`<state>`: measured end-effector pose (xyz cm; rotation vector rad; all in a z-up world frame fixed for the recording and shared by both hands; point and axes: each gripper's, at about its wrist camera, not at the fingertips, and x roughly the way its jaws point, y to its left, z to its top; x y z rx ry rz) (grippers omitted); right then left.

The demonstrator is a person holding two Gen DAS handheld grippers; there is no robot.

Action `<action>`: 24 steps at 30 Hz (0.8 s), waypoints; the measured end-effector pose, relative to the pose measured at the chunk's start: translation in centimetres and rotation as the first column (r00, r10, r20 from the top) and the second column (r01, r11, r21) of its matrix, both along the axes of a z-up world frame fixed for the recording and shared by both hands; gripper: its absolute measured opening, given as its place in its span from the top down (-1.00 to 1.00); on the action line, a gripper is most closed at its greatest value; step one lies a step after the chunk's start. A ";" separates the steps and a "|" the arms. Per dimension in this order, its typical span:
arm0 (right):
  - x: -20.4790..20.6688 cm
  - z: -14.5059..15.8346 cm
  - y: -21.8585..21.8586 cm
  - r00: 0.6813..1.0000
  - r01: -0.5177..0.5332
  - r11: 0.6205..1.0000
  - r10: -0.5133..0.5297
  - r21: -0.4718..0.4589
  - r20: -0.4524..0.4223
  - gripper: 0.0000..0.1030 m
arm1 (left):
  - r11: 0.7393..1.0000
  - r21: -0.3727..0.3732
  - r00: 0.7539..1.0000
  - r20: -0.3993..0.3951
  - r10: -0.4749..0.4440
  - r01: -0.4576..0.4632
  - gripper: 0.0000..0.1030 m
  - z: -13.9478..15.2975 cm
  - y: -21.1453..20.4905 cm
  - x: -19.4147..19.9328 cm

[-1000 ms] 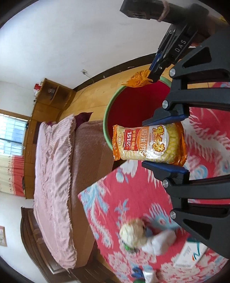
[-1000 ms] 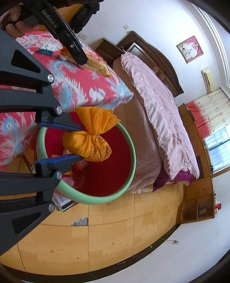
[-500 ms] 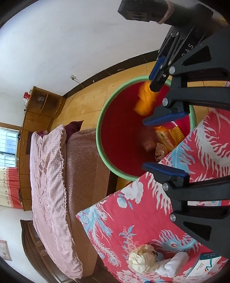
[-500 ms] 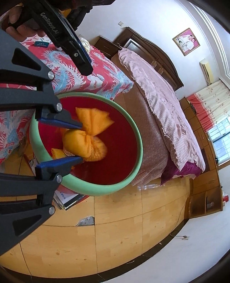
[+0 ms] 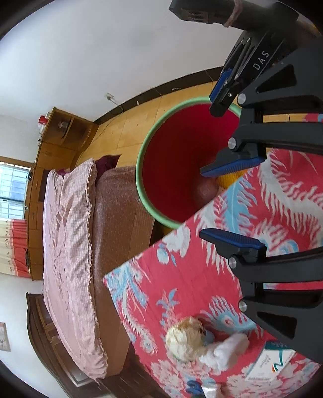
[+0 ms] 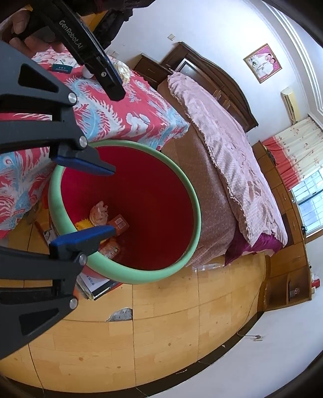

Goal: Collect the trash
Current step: 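Open both tools to drop the snack bag and bow into the bucket, then grasp the clear plastic wrap with the left tool while the right tool grasps the white tissue ball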

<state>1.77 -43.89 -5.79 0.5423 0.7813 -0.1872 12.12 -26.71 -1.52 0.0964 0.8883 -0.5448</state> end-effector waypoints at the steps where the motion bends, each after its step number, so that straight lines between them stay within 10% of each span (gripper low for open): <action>1: 0.0 0.1 0.2 1.000 -0.004 1.000 0.004 -0.003 0.000 0.12 | 1.000 0.000 1.000 0.003 0.008 -0.008 0.16 0.1 0.5 -0.1; 24: 4.3 3.9 11.1 0.975 -0.217 0.973 0.219 -0.077 0.022 -0.23 | 0.941 0.026 0.941 0.040 0.335 -0.336 0.01 1.4 17.1 2.3</action>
